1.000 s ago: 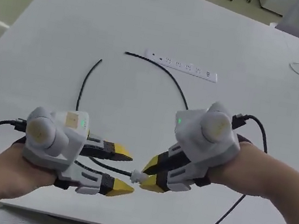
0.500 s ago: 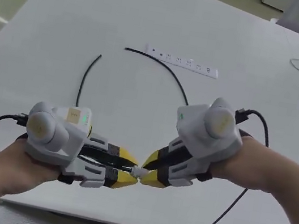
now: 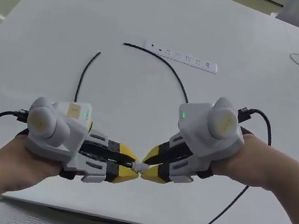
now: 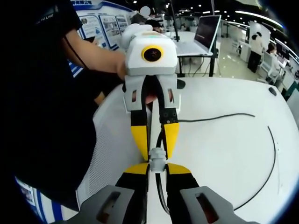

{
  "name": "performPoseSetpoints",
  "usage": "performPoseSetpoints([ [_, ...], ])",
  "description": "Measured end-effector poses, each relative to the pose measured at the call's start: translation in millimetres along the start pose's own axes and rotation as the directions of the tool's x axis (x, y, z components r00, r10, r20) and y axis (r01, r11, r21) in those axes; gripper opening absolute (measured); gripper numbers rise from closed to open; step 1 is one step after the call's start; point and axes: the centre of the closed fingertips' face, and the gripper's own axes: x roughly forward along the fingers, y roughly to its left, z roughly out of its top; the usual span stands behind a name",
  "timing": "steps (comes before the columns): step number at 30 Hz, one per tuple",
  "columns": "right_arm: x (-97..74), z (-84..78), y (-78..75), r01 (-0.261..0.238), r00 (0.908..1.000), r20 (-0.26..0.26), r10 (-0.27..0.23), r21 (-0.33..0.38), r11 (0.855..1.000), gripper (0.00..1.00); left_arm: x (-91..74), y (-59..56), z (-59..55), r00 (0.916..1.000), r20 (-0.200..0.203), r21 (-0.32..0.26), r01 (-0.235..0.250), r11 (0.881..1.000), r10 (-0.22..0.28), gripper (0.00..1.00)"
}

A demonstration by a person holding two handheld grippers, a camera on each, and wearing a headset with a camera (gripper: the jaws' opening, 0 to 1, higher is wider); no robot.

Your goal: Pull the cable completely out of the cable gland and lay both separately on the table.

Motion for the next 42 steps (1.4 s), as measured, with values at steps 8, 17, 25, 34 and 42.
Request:
performPoseSetpoints([
  [8,-12.5,4.9,-3.4,-0.004,0.9918,0.127,-0.014,0.137,0.990,0.12,-4.7,-1.6,8.9,0.9997,0.024,-0.009,-0.004,1.000,0.004,0.15],
  [17,-37.0,20.4,-14.0,-0.174,0.9175,0.398,0.009,0.379,0.909,0.18,-13.0,-0.3,23.3,0.9980,0.062,-0.018,-0.010,1.000,0.011,0.15],
  [25,-41.7,26.7,-15.7,-0.326,0.8611,0.503,0.076,0.432,0.841,0.15,-12.1,-2.5,30.5,0.9979,0.064,0.018,-0.007,1.000,0.006,0.15],
  [34,-35.4,26.2,-4.6,-0.414,0.8412,0.520,0.148,0.443,0.795,0.11,-7.9,-2.7,31.1,0.9986,0.052,0.020,-0.006,1.000,0.005,0.15],
  [42,-32.9,24.1,2.8,-0.434,0.8417,0.508,0.184,0.434,0.789,0.10,-4.7,-5.3,28.4,0.9993,0.036,0.016,0.009,1.000,-0.009,0.15],
])
